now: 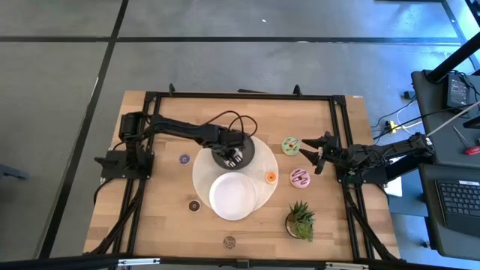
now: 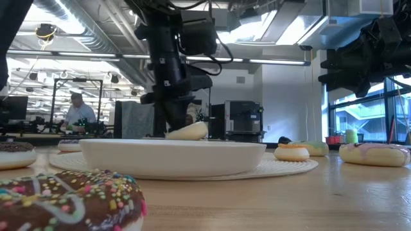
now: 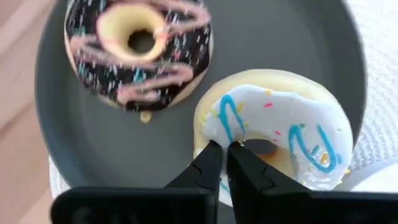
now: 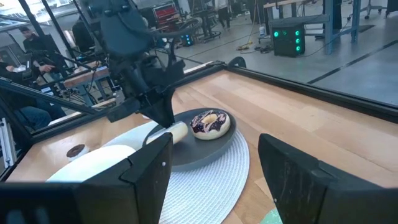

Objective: Pick & Place donuts
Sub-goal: Put the big white donut on the gray plate, then put the small blue donut on the white plate

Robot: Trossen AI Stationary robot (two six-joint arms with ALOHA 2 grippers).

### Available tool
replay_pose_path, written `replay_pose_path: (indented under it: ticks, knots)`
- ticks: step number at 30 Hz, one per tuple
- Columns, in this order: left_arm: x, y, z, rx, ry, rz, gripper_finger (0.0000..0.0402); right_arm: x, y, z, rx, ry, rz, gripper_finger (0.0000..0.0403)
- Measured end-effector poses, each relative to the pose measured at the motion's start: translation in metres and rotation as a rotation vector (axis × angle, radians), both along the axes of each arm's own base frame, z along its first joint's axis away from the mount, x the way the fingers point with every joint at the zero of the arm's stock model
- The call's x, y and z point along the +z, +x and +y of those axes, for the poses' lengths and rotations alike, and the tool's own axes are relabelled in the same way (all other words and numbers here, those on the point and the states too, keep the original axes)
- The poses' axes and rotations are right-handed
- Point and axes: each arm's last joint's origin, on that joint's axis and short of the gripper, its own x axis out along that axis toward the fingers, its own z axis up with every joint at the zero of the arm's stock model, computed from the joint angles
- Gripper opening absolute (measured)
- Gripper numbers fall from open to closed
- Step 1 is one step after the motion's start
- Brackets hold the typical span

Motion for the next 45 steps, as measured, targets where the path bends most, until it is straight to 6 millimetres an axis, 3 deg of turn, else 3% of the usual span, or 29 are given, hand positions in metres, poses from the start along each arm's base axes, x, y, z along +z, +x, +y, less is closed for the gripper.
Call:
replay_pose_path:
  ticks: [14, 28, 36, 40, 45]
  knots:
    - [0.0, 0.001, 0.0, -0.073, 0.024, 0.004, 0.002, 0.0, 0.0, 0.0, 0.0, 0.003, -0.001, 0.0239]
    - [0.0, 0.0, 0.001, -0.054, 0.041, 0.013, 0.0096, 0.0, 0.0, 0.0, 0.0, 0.003, -0.002, 0.0239]
    - [0.0, 0.0, 0.0, -0.063, 0.005, 0.012, 0.0119, 0.0, 0.0, 0.0, 0.0, 0.003, -0.001, 0.0239]
    - [0.007, -0.004, 0.0, -0.066, -0.004, 0.006, 0.012, 0.0, 0.0, 0.0, 0.0, 0.003, -0.001, 0.0239]
    - [0.035, -0.02, 0.001, -0.04, 0.062, 0.011, 0.0115, 0.0, 0.0, 0.0, 0.0, 0.003, -0.001, 0.0239]
